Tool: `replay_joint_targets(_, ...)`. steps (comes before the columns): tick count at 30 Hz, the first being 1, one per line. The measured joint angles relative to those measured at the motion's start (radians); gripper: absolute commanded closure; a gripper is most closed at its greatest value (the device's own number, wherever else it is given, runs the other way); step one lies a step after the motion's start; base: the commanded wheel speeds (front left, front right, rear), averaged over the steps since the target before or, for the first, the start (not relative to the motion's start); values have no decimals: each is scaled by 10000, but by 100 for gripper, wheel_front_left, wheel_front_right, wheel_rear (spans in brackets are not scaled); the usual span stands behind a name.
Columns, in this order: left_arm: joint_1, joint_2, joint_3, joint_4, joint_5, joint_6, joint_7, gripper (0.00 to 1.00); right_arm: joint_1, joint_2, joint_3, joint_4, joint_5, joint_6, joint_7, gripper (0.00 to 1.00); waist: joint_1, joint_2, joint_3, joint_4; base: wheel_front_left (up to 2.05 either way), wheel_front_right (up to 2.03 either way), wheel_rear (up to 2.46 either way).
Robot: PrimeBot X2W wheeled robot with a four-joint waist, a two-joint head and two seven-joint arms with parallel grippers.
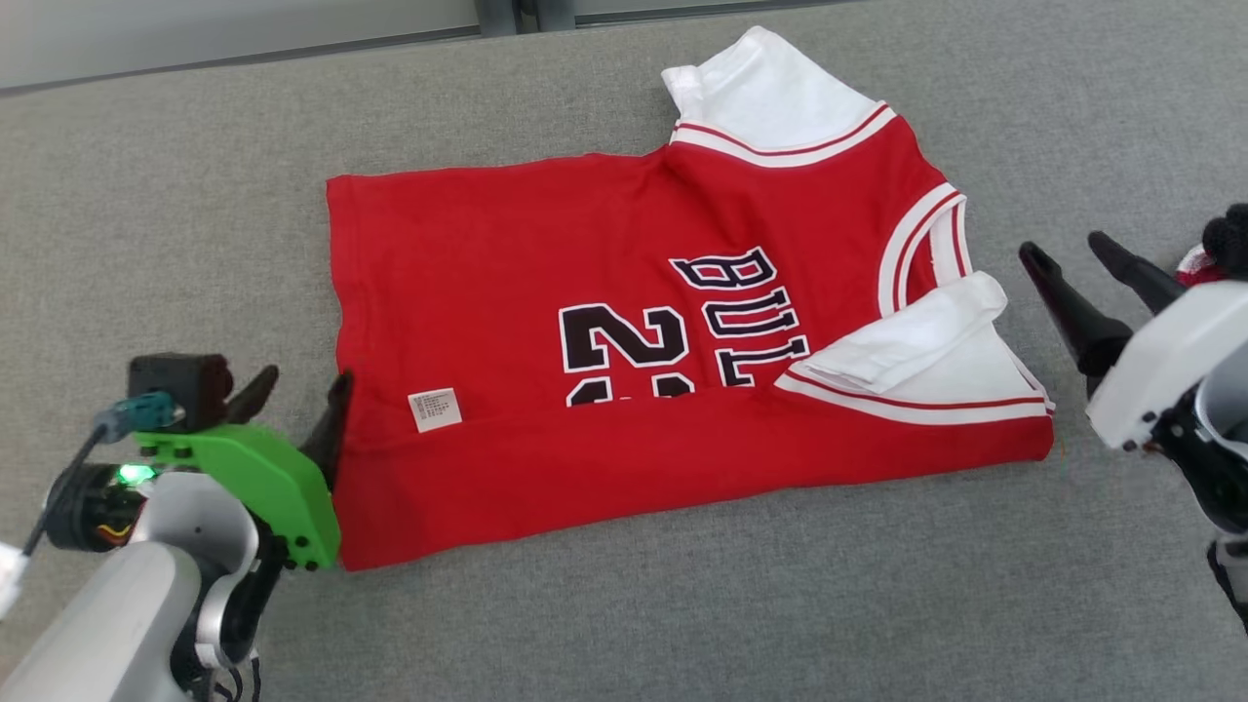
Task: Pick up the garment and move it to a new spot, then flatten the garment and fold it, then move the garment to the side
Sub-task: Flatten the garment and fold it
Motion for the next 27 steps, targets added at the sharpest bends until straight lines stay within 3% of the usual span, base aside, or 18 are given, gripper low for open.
replay_joint_targets(4, 1006, 242, 654, -848, -468, 412, -564, 0, 1764, -598, -196, -1214, -209, 0, 430, 0, 0, 0, 59, -98, 0, 0, 0)
replay_joint_targets(9, 2290, 472, 510, -1538, -721, 564, -326, 0, 3221, -972, -234, -1908, -393, 0, 832, 0, 0, 0, 417, -206, 0, 0, 0)
replay_joint_targets(18, 2684, 861, 499, -2297, -1043, 541, 102, 0, 2871, -631, 314, -1595, -748, 0, 938, 0, 0, 0, 1041, -283, 0, 0, 0)
replay_joint_targets(27, 2877, 1101, 431, -2903, -1174, 518, 380, 0, 2651, -568, 522, -1269, -790, 0, 953, 0, 0, 0, 928, -115, 0, 0, 0)
